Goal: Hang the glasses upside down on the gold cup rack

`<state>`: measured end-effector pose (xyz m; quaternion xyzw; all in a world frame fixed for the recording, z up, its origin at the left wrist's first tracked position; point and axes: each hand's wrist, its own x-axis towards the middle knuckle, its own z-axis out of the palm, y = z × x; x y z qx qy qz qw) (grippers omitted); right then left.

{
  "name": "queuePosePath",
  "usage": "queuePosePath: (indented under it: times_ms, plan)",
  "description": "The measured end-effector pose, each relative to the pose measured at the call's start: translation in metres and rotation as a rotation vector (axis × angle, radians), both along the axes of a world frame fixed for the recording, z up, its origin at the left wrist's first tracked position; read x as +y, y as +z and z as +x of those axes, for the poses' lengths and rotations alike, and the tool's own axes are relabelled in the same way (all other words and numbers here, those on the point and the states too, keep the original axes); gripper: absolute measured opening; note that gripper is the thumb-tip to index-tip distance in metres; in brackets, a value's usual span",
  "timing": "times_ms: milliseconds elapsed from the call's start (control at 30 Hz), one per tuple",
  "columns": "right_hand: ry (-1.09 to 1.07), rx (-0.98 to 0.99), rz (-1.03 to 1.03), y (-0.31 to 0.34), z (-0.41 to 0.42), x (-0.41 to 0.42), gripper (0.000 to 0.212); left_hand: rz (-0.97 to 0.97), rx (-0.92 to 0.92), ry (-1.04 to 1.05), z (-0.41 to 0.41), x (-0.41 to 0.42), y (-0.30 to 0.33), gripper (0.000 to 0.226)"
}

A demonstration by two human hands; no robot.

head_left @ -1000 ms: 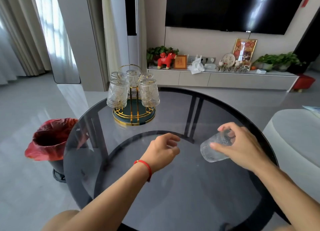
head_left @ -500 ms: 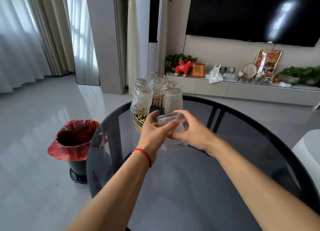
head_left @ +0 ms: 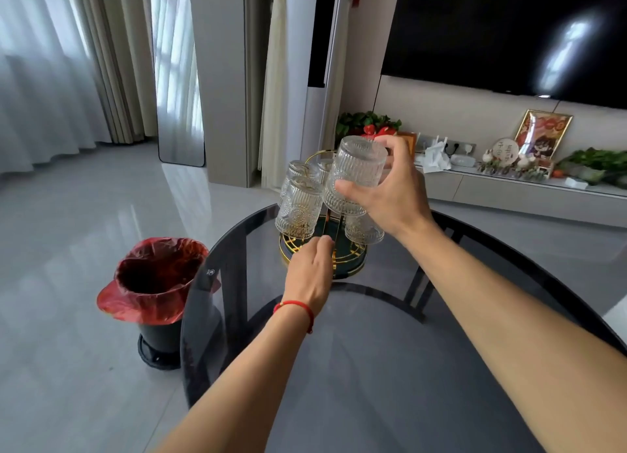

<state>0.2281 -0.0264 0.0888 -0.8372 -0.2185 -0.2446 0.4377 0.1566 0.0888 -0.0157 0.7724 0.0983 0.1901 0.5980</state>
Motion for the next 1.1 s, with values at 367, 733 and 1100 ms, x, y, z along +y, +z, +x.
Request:
queuePosePath:
  times_ms: [367, 733, 1100]
  plan:
    - [-0.137, 0.007, -0.276, -0.036, 0.021, 0.022, 0.092, 0.510, 0.179, -0.049, 0.013, 0.006, -0.036, 0.036]
    - [-0.204, -0.064, -0.393, -0.058, 0.026, 0.036, 0.065, 0.612, 0.208, -0.093, 0.015, 0.012, -0.041, 0.049]
    - [-0.232, 0.040, -0.520, -0.060, 0.025, 0.025, 0.075, 0.663, 0.190, -0.059, 0.006, 0.010, -0.031, 0.034]
